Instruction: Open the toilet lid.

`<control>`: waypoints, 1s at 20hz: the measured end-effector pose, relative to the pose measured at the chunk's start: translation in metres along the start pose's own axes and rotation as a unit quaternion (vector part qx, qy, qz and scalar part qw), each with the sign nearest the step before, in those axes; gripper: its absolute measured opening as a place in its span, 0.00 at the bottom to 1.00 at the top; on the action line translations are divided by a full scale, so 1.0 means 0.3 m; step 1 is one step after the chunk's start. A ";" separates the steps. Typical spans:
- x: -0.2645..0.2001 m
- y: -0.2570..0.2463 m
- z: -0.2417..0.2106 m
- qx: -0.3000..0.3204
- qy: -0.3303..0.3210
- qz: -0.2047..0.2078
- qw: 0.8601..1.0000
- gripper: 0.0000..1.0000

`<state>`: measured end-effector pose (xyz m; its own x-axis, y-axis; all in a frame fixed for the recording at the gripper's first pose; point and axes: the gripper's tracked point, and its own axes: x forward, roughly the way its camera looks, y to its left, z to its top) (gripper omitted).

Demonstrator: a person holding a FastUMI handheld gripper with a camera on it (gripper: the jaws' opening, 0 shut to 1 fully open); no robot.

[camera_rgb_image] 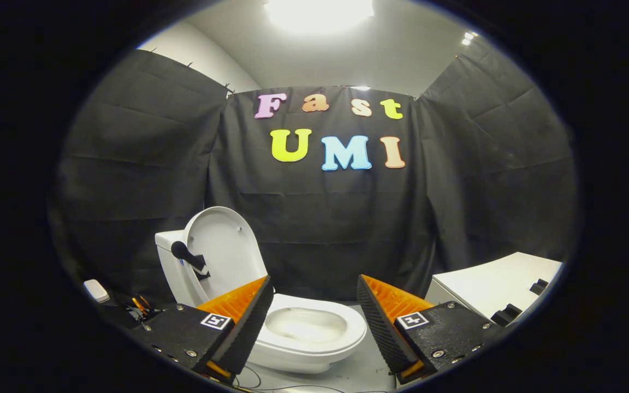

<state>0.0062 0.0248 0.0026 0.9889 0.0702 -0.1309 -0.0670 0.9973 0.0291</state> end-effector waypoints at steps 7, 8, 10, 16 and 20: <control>-0.005 -0.012 -0.002 0.006 -0.004 -0.002 1.000 0.94; -0.007 -0.010 -0.001 0.007 -0.004 -0.001 1.000 0.95; -0.007 -0.008 0.004 0.010 -0.007 0.000 1.000 0.95; -0.018 -0.015 0.016 0.019 -0.017 0.001 1.000 0.95; -0.019 -0.019 0.023 0.022 -0.020 0.000 1.000 0.95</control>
<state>0.0018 0.0184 0.0102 0.9936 0.0678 -0.0907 -0.0613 0.9955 0.0722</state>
